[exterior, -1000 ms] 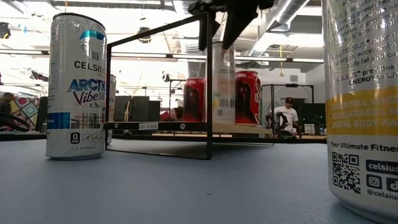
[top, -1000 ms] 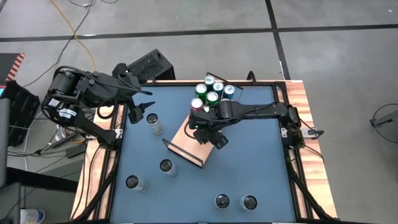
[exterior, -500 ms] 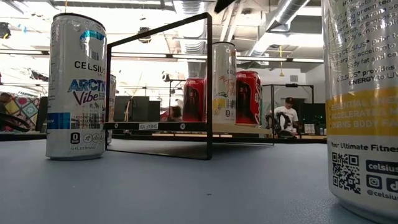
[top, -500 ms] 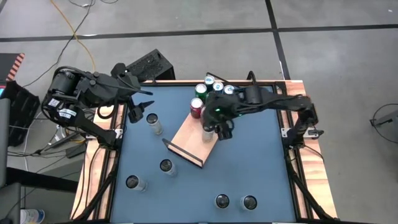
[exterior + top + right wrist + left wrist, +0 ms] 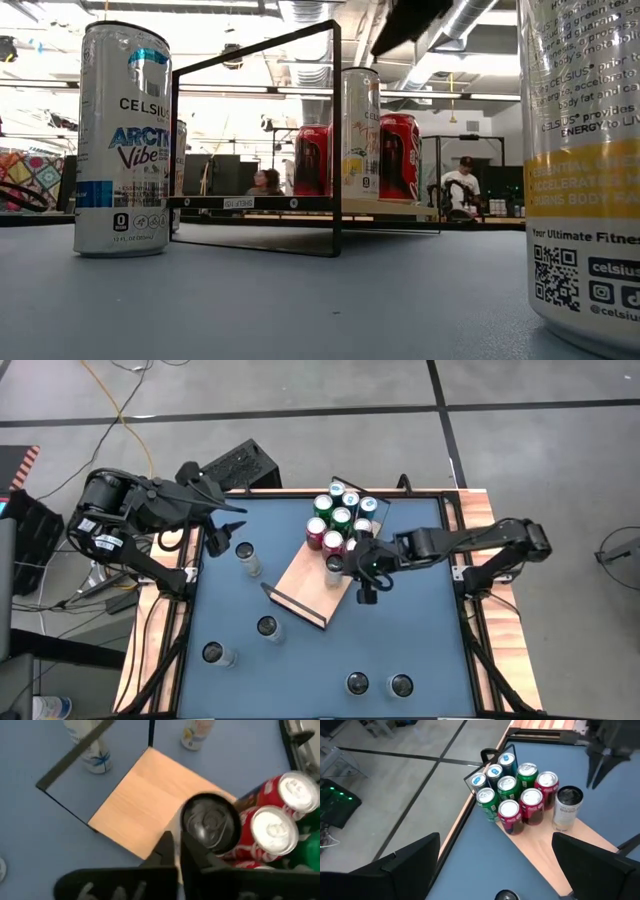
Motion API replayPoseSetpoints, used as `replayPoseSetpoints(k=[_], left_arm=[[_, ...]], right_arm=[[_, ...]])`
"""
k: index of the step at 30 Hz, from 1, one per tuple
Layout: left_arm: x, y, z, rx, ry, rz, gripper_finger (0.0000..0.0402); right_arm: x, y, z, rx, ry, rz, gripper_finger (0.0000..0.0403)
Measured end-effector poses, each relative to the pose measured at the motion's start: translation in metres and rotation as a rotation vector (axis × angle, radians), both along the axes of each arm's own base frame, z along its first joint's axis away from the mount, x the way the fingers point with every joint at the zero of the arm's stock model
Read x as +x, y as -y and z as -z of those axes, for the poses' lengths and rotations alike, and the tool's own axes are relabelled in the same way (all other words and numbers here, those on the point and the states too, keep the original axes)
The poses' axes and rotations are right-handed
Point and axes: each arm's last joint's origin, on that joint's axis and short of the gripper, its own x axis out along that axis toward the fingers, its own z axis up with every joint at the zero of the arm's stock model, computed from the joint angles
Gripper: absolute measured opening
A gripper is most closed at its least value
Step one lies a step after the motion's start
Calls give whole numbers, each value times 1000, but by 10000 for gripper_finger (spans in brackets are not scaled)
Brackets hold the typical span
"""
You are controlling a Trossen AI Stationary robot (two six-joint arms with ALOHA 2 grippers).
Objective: Place canned beverage on shelf
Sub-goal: Put the right white yellow soda can on the shelf
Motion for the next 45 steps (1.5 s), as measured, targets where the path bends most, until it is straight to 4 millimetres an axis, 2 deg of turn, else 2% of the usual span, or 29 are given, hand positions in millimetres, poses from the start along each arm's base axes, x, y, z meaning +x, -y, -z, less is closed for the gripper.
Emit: replayPoseSetpoints(k=[2,5,10,18,27,35,38,45], left_arm=[[0,0,0,6,2,-9,371],[0,0,0,0,7,-17,371],[0,0,0,-6,13,-23,371],[0,0,0,-6,16,-30,371],[0,-1,0,6,17,-45,371],[-1,-1,0,11,20,-57,371],[-1,-1,0,11,20,-57,371],[-1,-1,0,9,22,-59,371]], right_arm=[[-1,0,8,11,-19,14,8],[-3,-1,13,27,-50,34,14],[-6,-1,15,-28,-79,50,3],[-2,20,13,-50,-52,112,1],[0,29,11,-86,-35,110,0],[-22,4,5,-46,-104,105,0],[-11,-4,15,-51,-115,80,0],[10,-8,46,-85,-215,51,0]])
